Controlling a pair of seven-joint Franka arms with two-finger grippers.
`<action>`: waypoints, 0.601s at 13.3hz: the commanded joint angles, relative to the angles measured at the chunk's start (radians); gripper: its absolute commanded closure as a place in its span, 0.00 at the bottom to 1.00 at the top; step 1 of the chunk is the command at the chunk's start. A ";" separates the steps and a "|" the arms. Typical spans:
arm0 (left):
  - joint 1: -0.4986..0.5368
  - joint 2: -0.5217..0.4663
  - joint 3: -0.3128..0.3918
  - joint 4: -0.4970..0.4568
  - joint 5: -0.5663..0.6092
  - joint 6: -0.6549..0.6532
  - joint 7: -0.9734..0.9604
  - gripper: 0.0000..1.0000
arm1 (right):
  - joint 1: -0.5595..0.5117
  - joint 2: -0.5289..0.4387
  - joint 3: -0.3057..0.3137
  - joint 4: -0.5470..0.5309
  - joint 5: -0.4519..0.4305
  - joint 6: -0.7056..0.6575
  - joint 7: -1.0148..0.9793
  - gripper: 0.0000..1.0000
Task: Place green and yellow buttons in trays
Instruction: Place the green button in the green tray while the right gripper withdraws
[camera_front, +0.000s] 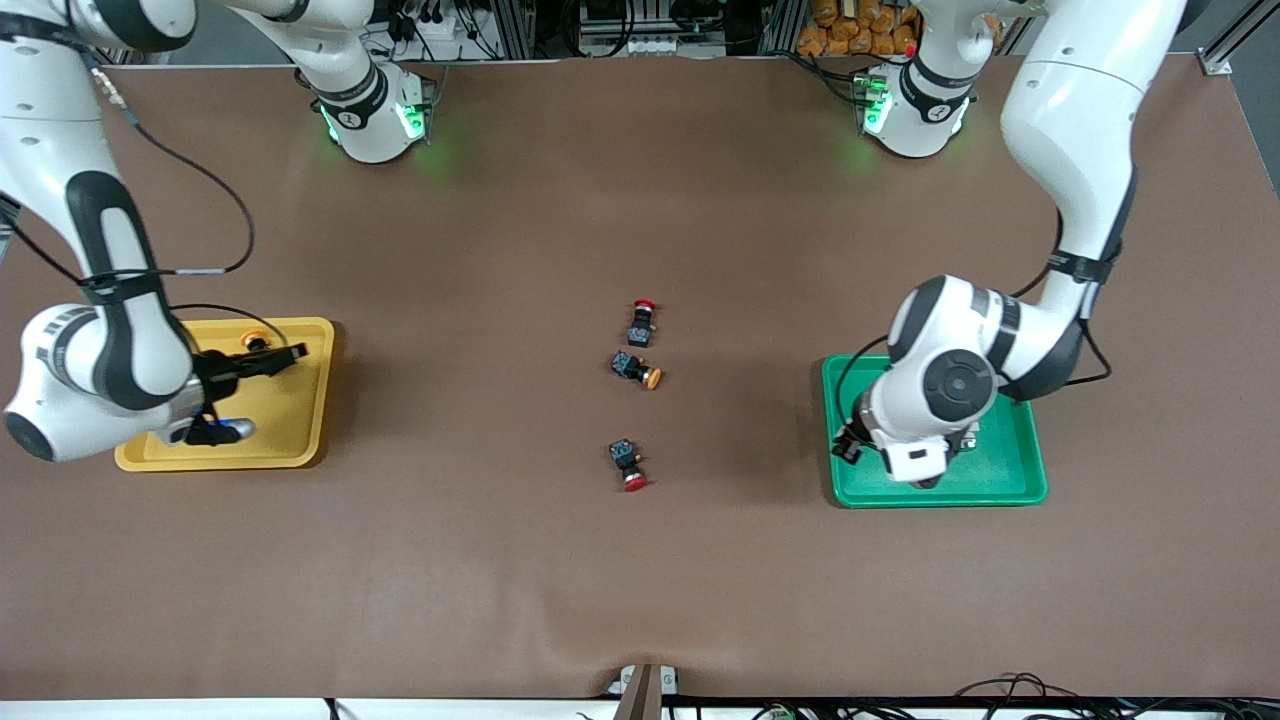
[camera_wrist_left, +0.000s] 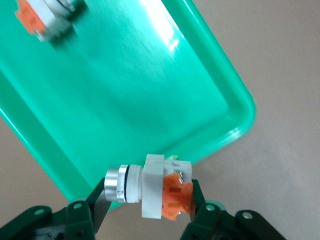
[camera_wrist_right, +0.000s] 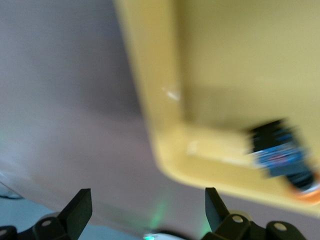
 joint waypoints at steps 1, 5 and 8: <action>0.046 -0.011 -0.007 -0.012 0.008 -0.019 0.045 1.00 | 0.109 -0.055 -0.007 -0.037 0.080 -0.020 0.284 0.00; 0.107 -0.008 -0.007 -0.034 0.060 -0.019 0.131 0.85 | 0.310 -0.086 -0.009 -0.042 0.153 0.031 0.673 0.00; 0.131 -0.017 -0.008 -0.031 0.059 -0.026 0.257 0.00 | 0.438 -0.086 -0.009 -0.040 0.154 0.141 1.018 0.00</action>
